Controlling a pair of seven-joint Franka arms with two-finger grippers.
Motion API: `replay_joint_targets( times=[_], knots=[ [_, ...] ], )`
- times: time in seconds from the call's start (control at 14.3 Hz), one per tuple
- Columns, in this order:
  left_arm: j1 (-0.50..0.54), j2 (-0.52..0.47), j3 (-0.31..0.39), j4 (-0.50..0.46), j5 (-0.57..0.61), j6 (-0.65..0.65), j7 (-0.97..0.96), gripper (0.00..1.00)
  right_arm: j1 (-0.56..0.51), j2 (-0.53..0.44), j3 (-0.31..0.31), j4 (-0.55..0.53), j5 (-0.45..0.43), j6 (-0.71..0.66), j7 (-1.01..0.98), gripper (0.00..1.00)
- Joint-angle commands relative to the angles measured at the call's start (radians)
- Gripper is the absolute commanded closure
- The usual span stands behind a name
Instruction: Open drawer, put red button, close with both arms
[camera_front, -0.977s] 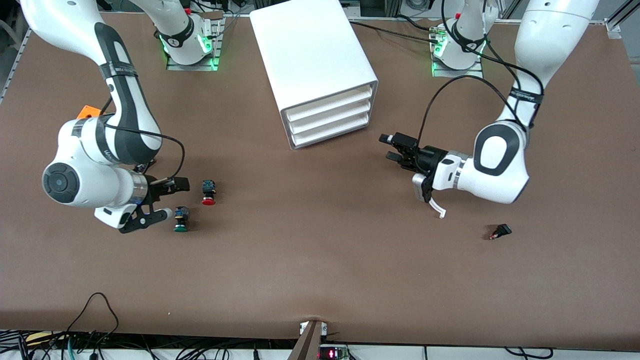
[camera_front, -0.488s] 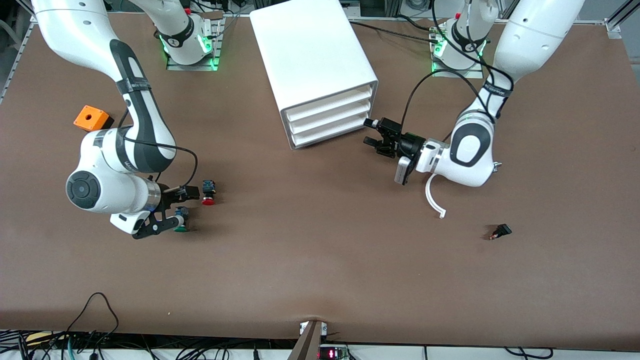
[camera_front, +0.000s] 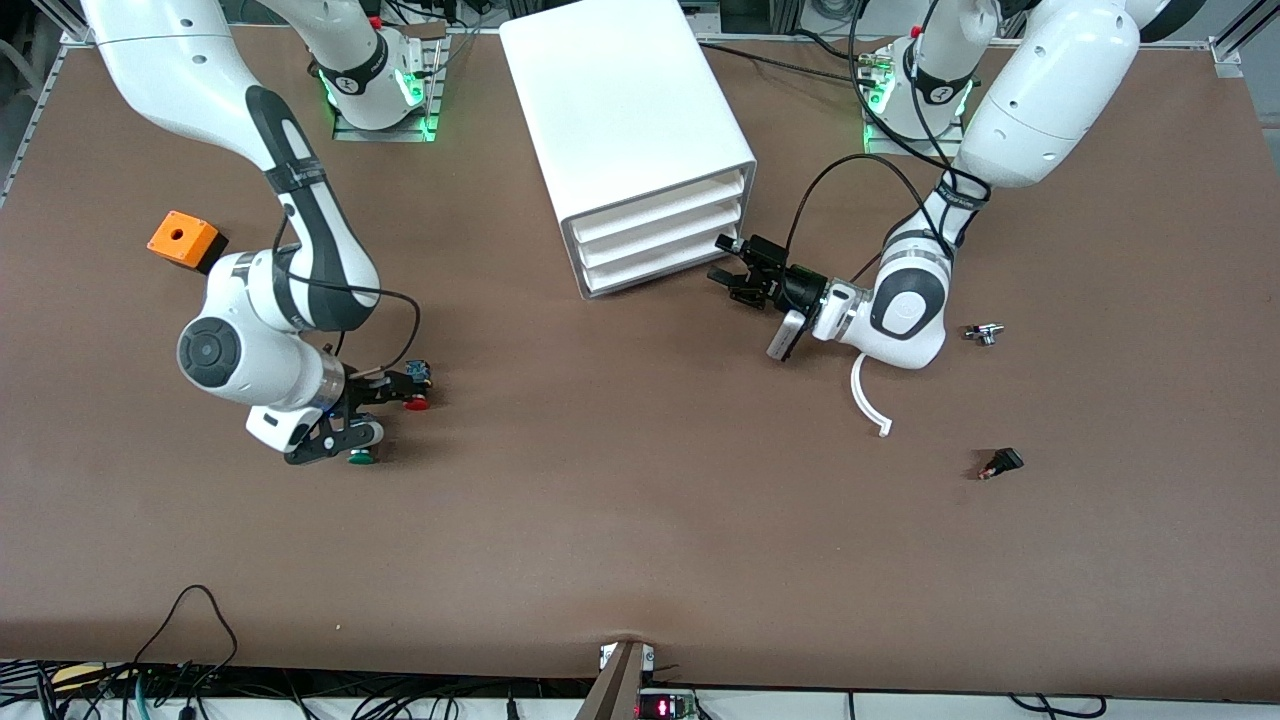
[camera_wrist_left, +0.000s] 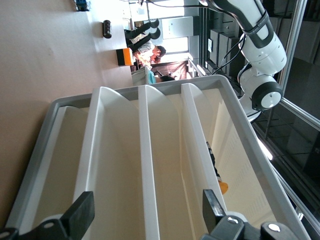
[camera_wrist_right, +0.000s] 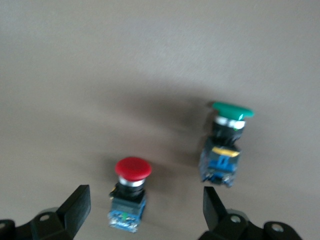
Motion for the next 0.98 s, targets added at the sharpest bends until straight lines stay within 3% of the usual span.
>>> replay_joint_targets(
  times=[0.0, 0.42, 0.56, 0.91],
  knots=[
    [0.012, -0.026, -0.008, -0.046, -0.024, -0.018, 0.012, 0.02, 0.046, -0.065, 0.004, -0.063, 0.012, 0.017, 0.087, 0.00],
    [-0.009, -0.119, -0.007, -0.105, -0.022, -0.003, -0.122, 0.01, 0.054, -0.051, 0.003, -0.092, 0.010, 0.048, 0.085, 0.00],
    [-0.026, -0.156, -0.008, -0.125, -0.021, 0.062, -0.153, 0.01, 0.054, -0.048, 0.001, -0.112, 0.013, 0.077, 0.091, 0.00],
    [-0.057, -0.159, -0.015, -0.134, -0.021, 0.124, -0.166, 0.01, 0.046, -0.016, -0.006, -0.112, 0.020, 0.079, 0.092, 0.00]
  ],
)
